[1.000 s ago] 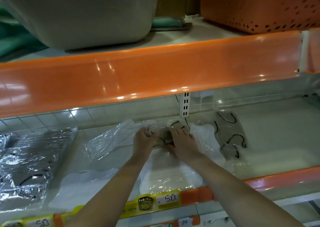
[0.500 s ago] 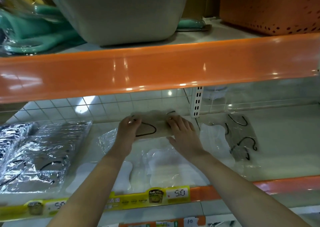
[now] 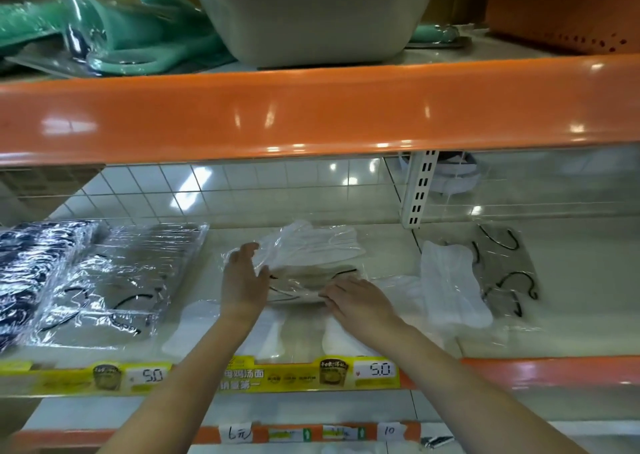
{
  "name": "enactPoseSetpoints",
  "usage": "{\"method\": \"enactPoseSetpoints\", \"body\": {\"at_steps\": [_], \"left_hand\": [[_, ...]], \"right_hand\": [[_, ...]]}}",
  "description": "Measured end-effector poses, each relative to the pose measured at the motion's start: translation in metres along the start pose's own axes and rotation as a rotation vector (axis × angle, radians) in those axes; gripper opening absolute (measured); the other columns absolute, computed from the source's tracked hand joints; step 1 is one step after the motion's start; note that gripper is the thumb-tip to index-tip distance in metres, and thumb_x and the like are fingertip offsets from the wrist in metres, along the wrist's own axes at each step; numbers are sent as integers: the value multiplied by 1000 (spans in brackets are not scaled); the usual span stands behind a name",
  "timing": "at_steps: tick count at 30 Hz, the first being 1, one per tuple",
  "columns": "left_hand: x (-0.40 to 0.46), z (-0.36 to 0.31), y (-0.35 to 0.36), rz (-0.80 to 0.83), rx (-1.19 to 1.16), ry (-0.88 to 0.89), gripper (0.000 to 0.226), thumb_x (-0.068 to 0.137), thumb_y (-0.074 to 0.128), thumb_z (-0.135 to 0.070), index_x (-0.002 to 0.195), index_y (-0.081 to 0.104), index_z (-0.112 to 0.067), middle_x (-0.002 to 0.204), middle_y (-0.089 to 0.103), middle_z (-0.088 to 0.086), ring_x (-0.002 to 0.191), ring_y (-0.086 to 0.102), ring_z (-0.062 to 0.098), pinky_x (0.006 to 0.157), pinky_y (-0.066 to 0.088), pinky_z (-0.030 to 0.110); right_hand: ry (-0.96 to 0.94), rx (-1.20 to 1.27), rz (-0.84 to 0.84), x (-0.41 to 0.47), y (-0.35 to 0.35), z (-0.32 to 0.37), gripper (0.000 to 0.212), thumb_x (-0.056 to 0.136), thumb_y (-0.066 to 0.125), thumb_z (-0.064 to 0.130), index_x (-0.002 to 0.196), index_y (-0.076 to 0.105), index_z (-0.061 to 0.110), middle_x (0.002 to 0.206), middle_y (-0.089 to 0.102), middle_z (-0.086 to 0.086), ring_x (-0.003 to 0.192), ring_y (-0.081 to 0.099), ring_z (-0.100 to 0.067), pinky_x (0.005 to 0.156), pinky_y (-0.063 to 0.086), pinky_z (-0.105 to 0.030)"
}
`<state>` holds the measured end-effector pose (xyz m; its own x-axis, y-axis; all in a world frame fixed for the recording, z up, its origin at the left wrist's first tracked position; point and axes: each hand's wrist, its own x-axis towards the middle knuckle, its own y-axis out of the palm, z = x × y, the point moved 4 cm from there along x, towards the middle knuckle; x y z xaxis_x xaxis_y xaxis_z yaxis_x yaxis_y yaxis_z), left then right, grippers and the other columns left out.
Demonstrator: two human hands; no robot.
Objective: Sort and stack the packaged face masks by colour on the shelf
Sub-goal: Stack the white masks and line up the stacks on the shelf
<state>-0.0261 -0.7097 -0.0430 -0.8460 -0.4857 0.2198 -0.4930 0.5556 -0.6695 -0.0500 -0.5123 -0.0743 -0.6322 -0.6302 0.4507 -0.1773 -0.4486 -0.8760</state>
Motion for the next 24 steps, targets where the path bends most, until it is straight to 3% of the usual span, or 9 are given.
{"method": "enactPoseSetpoints", "body": {"at_steps": [3, 5, 7, 9, 12, 14, 17, 20, 24], "left_hand": [[-16, -7, 10, 231, 106, 166, 37, 89, 65, -26, 124, 58, -16, 127, 56, 2, 120, 48, 20, 98, 37, 30], [-30, -10, 21, 422, 133, 249, 49, 83, 71, -35, 127, 56, -21, 132, 51, -2, 125, 42, 16, 102, 35, 29], [-36, -7, 33, 493, 243, 346, 58, 79, 73, -41, 131, 54, -23, 135, 49, -4, 127, 41, 16, 103, 35, 29], [-35, -3, 34, 423, 344, 406, 48, 86, 65, -43, 129, 55, -25, 132, 52, -6, 126, 43, 15, 96, 34, 27], [-28, -6, 22, 237, 296, 478, 24, 94, 55, -31, 111, 65, -19, 115, 62, -3, 112, 53, 18, 83, 34, 26], [-22, -9, 9, 163, 296, 521, 14, 91, 58, -23, 97, 69, -15, 99, 66, -1, 96, 59, 22, 75, 36, 28], [-15, -7, -12, 42, 275, 668, 21, 82, 53, -28, 77, 69, -16, 76, 66, -4, 71, 63, 21, 61, 45, 30], [-8, 6, -36, -34, 239, 731, 26, 81, 48, -30, 76, 69, -16, 78, 67, -5, 75, 60, 16, 64, 46, 27], [3, 40, -74, -132, 215, 798, 17, 81, 53, -22, 78, 67, -12, 81, 66, -2, 83, 58, 17, 70, 43, 28]], "right_hand": [[56, -19, 41, -2, 6, 2, 28, 84, 45, 28, 80, 71, 18, 80, 68, 3, 77, 65, -19, 63, 51, -23], [63, -26, 30, -3, 6, 4, 14, 72, 59, 19, 79, 71, 18, 79, 67, 2, 75, 64, -21, 62, 50, -23], [85, -31, -14, -2, 4, 6, 21, 60, 72, 11, 80, 71, 18, 78, 66, 2, 71, 63, -21, 61, 48, -22], [111, -36, -80, -1, 1, 9, 25, 60, 74, 7, 82, 72, 17, 80, 65, 2, 72, 63, -22, 62, 47, -23], [134, -45, -183, 4, -8, 18, 23, 75, 49, 12, 83, 70, 15, 82, 64, 0, 75, 61, -23, 68, 42, -26], [144, -24, -226, 10, -10, 27, 26, 79, 43, 13, 83, 69, 12, 82, 63, -3, 74, 60, -24, 66, 46, -30], [182, 19, -270, 20, -12, 43, 24, 84, 44, 15, 85, 67, 10, 85, 62, -3, 76, 60, -26, 65, 51, -36], [210, 42, -289, 32, -10, 65, 20, 85, 47, 16, 88, 66, 12, 87, 61, -1, 80, 58, -23, 67, 50, -36], [158, 91, -297, 57, 3, 104, 22, 80, 47, 15, 91, 66, 14, 91, 63, 0, 88, 54, -19, 75, 40, -28]]}}
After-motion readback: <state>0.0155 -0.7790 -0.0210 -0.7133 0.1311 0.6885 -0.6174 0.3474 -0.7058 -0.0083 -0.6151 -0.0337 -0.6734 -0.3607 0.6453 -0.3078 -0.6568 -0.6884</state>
